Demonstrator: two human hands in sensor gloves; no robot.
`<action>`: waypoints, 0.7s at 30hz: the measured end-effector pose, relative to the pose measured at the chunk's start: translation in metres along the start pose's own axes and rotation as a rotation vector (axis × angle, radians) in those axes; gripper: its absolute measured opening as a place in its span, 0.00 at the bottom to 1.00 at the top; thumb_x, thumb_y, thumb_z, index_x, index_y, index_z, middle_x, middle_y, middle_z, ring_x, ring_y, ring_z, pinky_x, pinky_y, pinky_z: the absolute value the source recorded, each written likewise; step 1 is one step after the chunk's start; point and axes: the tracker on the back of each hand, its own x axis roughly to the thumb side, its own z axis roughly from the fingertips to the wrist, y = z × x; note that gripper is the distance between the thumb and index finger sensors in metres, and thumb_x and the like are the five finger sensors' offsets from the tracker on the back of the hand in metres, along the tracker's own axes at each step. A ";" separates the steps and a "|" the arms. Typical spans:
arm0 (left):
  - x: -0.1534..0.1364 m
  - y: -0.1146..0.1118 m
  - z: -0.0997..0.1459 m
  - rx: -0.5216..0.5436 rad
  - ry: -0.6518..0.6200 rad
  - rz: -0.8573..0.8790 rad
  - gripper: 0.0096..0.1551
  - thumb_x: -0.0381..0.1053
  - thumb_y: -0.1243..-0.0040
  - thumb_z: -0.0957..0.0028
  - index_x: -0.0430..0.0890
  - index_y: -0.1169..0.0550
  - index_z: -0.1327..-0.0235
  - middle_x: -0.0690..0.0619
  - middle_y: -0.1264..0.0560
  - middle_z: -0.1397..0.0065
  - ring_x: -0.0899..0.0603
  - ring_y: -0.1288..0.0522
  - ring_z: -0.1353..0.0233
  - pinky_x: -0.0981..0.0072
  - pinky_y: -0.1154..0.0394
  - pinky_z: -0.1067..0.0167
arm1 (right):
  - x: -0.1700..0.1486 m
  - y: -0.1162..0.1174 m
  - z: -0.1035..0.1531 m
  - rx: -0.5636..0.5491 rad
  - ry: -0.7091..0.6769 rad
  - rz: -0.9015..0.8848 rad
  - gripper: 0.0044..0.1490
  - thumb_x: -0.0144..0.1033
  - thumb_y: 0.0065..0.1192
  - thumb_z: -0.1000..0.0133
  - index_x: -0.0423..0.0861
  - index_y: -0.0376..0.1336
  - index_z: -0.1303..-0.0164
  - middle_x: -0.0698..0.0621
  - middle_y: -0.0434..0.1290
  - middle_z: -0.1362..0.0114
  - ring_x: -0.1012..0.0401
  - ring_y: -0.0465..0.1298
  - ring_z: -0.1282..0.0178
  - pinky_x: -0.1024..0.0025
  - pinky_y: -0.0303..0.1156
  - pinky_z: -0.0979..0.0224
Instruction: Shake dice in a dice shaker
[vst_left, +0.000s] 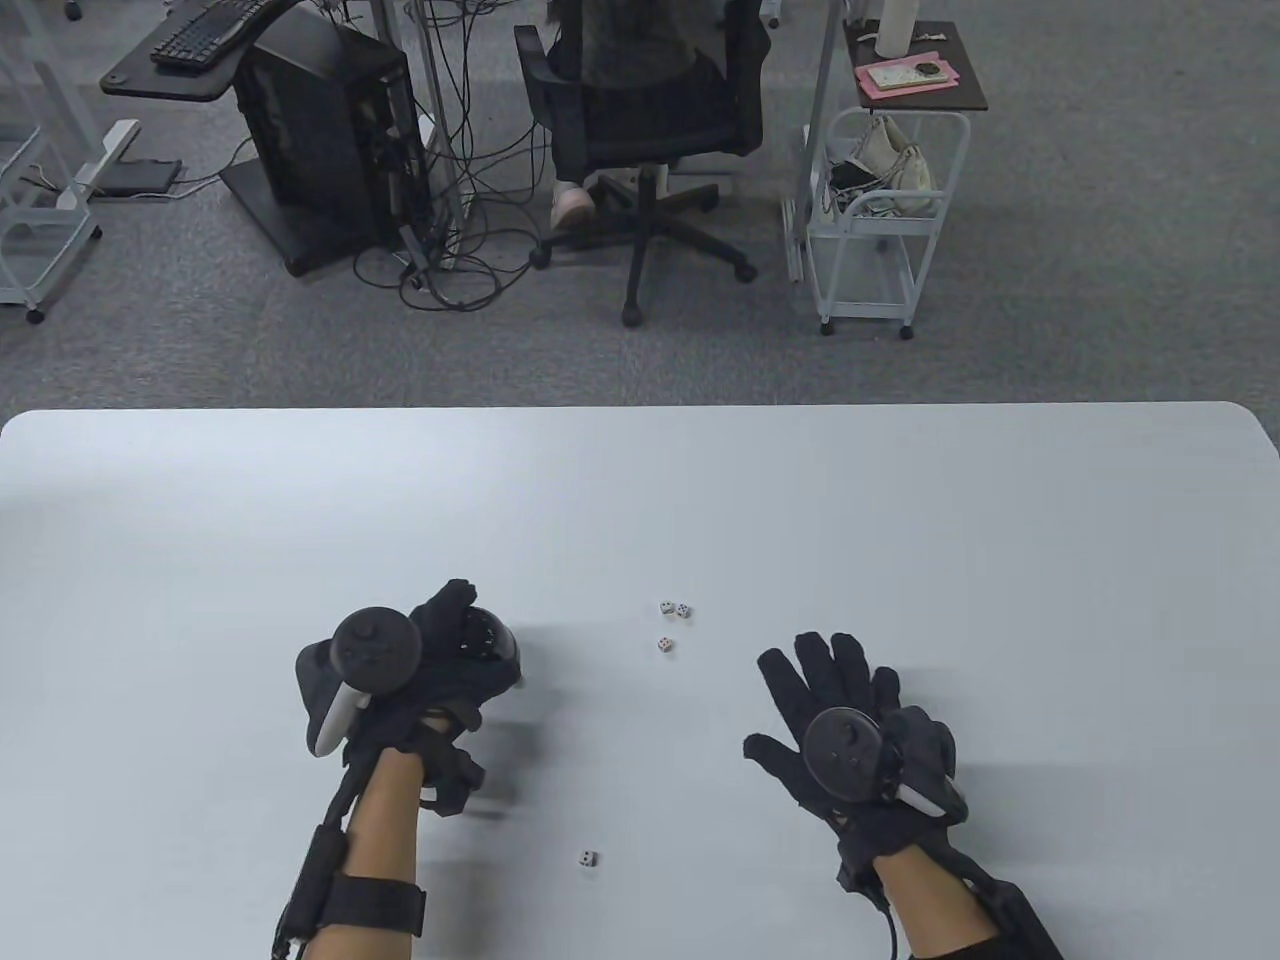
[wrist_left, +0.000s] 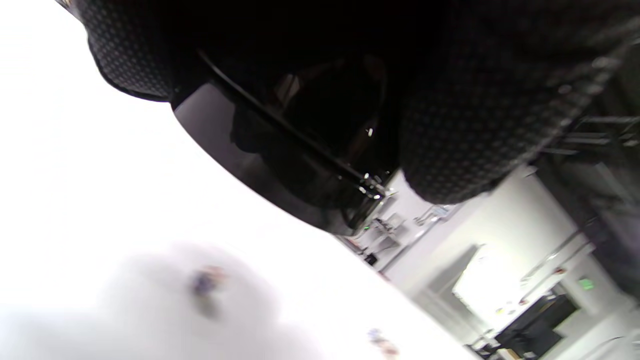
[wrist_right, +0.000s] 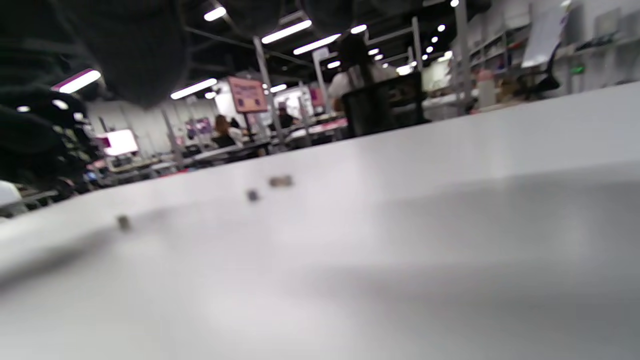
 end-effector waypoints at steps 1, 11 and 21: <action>0.009 -0.004 0.003 -0.006 -0.021 0.027 0.59 0.64 0.20 0.56 0.55 0.46 0.22 0.36 0.39 0.21 0.28 0.32 0.26 0.38 0.28 0.36 | 0.008 0.000 -0.004 -0.011 -0.013 -0.024 0.52 0.59 0.60 0.38 0.53 0.41 0.12 0.35 0.43 0.12 0.33 0.42 0.15 0.23 0.46 0.24; 0.065 -0.061 0.023 -0.124 -0.181 0.107 0.59 0.65 0.21 0.54 0.55 0.47 0.22 0.36 0.39 0.21 0.28 0.31 0.26 0.39 0.27 0.36 | 0.066 0.026 -0.023 -0.044 -0.141 -0.089 0.60 0.57 0.67 0.40 0.51 0.34 0.13 0.36 0.45 0.13 0.33 0.48 0.15 0.25 0.51 0.23; 0.064 -0.083 0.030 -0.179 -0.170 0.216 0.59 0.65 0.21 0.55 0.54 0.47 0.22 0.35 0.39 0.22 0.27 0.31 0.27 0.39 0.27 0.37 | 0.066 0.050 -0.020 -0.116 -0.159 -0.239 0.67 0.58 0.71 0.45 0.46 0.31 0.15 0.37 0.49 0.15 0.35 0.54 0.16 0.27 0.56 0.24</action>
